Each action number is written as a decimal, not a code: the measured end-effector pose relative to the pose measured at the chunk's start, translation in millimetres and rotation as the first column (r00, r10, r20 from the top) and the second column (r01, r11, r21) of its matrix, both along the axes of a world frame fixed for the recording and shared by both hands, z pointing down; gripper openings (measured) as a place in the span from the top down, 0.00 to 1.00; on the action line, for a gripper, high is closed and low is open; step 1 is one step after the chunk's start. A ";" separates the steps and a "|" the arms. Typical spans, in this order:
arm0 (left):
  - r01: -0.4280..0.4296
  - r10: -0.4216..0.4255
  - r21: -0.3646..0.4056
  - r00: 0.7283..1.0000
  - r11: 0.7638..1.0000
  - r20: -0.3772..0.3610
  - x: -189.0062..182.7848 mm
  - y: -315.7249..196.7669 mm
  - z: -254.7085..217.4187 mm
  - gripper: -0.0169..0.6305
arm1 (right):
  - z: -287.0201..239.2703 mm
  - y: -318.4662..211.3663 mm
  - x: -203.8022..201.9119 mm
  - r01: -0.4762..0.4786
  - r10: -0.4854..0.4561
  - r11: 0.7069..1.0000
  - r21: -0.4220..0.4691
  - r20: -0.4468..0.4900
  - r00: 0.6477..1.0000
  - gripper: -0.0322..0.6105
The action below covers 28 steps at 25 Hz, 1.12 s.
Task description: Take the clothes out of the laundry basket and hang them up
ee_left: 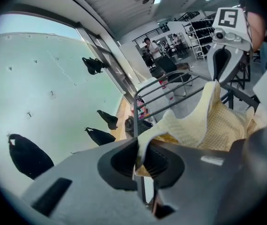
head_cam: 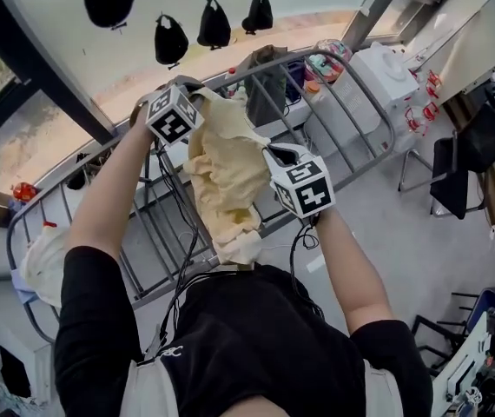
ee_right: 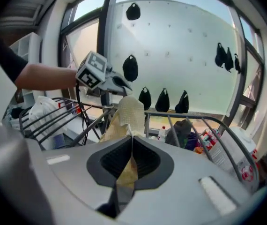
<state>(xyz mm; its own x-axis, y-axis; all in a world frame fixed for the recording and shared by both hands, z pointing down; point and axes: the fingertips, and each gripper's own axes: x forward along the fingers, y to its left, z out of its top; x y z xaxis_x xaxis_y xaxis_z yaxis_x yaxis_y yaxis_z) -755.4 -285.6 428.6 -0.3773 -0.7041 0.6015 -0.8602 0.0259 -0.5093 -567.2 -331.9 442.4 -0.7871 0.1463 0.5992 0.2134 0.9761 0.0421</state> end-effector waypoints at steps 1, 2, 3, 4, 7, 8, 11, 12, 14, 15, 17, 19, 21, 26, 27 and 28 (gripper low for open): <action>-0.002 0.002 -0.021 1.000 1.000 -0.007 1.1 -1.0 9.5 0.95 | 14.7 7.9 -4.0 0.019 -0.019 1.000 0.017 -0.031 0.999 0.91; -0.003 0.003 -0.039 1.000 0.999 -0.013 2.0 -2.6 18.6 0.95 | 28.2 14.0 -7.8 0.034 -0.033 0.999 0.030 -0.059 0.998 0.91; -0.003 0.002 -0.055 1.000 0.999 -0.019 2.9 -4.4 27.3 0.95 | 41.0 18.8 -11.0 0.047 -0.043 0.998 0.041 -0.088 0.995 0.91; -0.002 0.000 -0.070 1.000 0.998 -0.025 3.6 -6.2 35.5 0.95 | 52.9 22.5 -13.6 0.056 -0.050 0.997 0.050 -0.119 0.992 0.91; 0.005 -0.009 -0.112 0.999 0.994 -0.035 4.4 -10.1 55.3 0.95 | 81.0 29.1 -16.7 0.072 -0.056 0.995 0.072 -0.208 0.977 0.91; 0.006 -0.010 -0.126 0.999 0.992 -0.034 3.9 -11.5 60.8 0.95 | 88.4 30.7 -16.6 0.073 -0.054 0.994 0.077 -0.231 0.971 0.91; 0.008 -0.016 -0.160 0.999 0.987 -0.046 2.5 -17.5 77.5 0.95 | 107.0 31.3 -16.6 0.056 -0.025 0.994 0.098 -0.285 0.958 0.91; 0.009 -0.020 -0.167 0.998 0.986 -0.065 2.6 -19.5 83.5 0.95 | 112.3 31.0 -16.8 0.044 -0.011 0.994 0.104 -0.300 0.954 0.91; 0.006 -0.030 -0.176 0.991 0.984 -0.134 5.6 -22.1 96.6 0.90 | 119.0 33.0 -17.0 0.033 0.002 0.994 0.103 -0.317 0.948 0.90; 0.003 -0.034 -0.177 0.985 0.984 -0.172 7.6 -22.6 102.3 0.80 | 120.1 35.2 -16.8 0.034 -0.002 0.995 0.096 -0.318 0.948 0.84; 0.005 -0.041 -0.167 0.976 0.986 -0.213 8.6 -21.9 107.4 0.70 | 118.7 35.5 -16.4 0.032 -0.006 0.996 0.081 -0.305 0.952 0.76; 0.018 -0.051 -0.147 0.973 0.989 -0.223 5.2 -18.9 105.2 0.67 | 113.0 30.9 -17.0 0.014 0.002 0.998 0.054 -0.282 0.960 0.66; 0.030 -0.058 -0.120 0.970 0.992 -0.236 1.1 -14.9 98.0 0.65 | 104.6 28.0 -17.7 -0.001 0.006 1.000 0.017 -0.253 0.968 0.62; 0.050 -0.070 -0.076 0.958 0.996 -0.278 -6.6 0.8 75.0 0.59 | 79.3 19.8 -18.5 -0.064 0.056 0.997 -0.042 -0.166 0.984 0.61; 0.058 -0.076 -0.073 0.958 0.996 -0.278 -8.8 3.0 71.7 0.58 | 75.6 15.4 -20.1 -0.087 0.079 0.995 -0.046 -0.152 0.985 0.62; 0.068 -0.084 -0.068 0.957 0.995 -0.276 -10.4 3.9 69.3 0.58 | 73.4 11.8 -21.8 -0.105 0.097 0.993 -0.051 -0.141 0.985 0.63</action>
<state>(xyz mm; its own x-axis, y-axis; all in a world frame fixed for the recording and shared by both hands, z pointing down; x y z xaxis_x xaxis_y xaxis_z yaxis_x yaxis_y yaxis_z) -765.9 -281.7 497.9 -0.2403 -0.6410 0.7289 -0.9647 0.0744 -0.2527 -589.0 -320.2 515.8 -0.7098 0.1076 0.6961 0.1133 0.9928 -0.0379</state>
